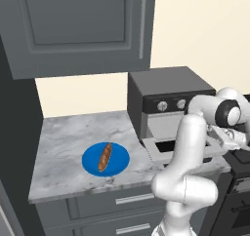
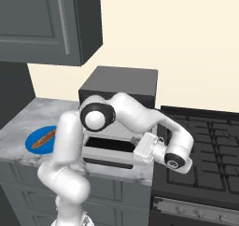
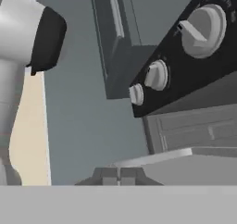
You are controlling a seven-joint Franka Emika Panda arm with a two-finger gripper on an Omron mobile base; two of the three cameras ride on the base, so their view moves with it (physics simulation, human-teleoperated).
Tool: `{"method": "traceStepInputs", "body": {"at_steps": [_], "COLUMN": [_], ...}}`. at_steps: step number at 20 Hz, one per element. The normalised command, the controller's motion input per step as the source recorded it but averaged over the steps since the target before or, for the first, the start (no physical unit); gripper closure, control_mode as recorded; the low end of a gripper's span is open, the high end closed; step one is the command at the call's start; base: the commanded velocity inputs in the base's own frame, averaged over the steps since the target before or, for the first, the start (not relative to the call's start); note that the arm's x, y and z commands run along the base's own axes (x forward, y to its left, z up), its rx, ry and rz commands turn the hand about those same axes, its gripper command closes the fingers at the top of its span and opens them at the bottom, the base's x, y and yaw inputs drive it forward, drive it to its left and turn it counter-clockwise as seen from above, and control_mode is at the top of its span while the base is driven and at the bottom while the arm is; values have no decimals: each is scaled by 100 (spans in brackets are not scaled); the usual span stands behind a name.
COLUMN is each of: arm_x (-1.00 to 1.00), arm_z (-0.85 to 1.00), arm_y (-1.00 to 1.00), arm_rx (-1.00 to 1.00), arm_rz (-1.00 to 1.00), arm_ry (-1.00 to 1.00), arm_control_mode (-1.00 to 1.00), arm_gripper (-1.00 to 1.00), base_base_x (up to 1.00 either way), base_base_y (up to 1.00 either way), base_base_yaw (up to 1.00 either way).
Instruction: Pull the toaster oven rack outwards. Pick up the baguette from the plate and place it on the toaster oven rack. Close the toaster oven door fully and set the temperature to the lowest setting.
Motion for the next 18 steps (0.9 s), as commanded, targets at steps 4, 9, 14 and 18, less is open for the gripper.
{"method": "traceStepInputs", "body": {"at_steps": [4, 9, 14, 18], "arm_x": [-100, -100, -100, -98], "arm_z": [-100, -47, 35, 84], "arm_y": [-47, -31, -8, 3], "arm_rx": [6, 2, -5, -27], "arm_rz": [-8, -3, 1, -2], "arm_ry": [31, 5, -24, -33], "arm_control_mode": [-100, -100, -100, -100], "arm_gripper": [100, 100, 100, 100], "base_base_x": [0, 0, 0, 0], "base_base_y": [0, 0, 0, 0], "base_base_yaw": [0, 0, 0, 0]}}
